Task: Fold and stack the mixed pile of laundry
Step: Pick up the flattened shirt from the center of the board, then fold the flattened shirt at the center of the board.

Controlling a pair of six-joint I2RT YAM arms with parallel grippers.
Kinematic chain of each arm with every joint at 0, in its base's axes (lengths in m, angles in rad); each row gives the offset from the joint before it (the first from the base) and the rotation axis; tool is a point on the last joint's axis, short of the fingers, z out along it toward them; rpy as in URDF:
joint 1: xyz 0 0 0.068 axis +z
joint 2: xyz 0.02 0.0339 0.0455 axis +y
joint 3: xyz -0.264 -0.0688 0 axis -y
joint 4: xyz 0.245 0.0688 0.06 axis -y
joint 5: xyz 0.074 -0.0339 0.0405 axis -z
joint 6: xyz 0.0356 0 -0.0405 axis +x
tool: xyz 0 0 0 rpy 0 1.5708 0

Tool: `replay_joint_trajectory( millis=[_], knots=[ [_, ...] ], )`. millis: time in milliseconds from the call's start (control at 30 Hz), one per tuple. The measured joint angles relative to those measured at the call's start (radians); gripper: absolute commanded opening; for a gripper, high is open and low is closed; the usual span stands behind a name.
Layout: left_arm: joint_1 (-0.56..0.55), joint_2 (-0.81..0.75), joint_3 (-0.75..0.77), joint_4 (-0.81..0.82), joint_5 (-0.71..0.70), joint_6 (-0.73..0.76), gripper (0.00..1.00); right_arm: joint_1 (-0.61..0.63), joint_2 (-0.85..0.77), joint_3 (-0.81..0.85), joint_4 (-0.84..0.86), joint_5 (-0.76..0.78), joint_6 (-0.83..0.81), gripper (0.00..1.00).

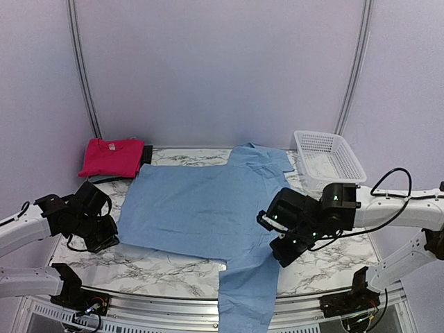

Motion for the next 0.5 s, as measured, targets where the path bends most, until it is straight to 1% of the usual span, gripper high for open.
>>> replay_joint_trajectory(
  millis=[233,367,500],
  knots=[
    [0.077,0.16,0.188,-0.013,-0.031,0.089,0.0,-0.209,0.025,0.121,-0.042,0.049,-0.098,0.0],
    [0.112,0.282,0.287,-0.011,-0.049,0.156,0.0,-0.306,0.088,0.2,-0.043,0.062,-0.183,0.0],
    [0.154,0.392,0.355,0.01,-0.056,0.201,0.0,-0.431,0.168,0.273,-0.026,0.075,-0.28,0.0]
  ],
)
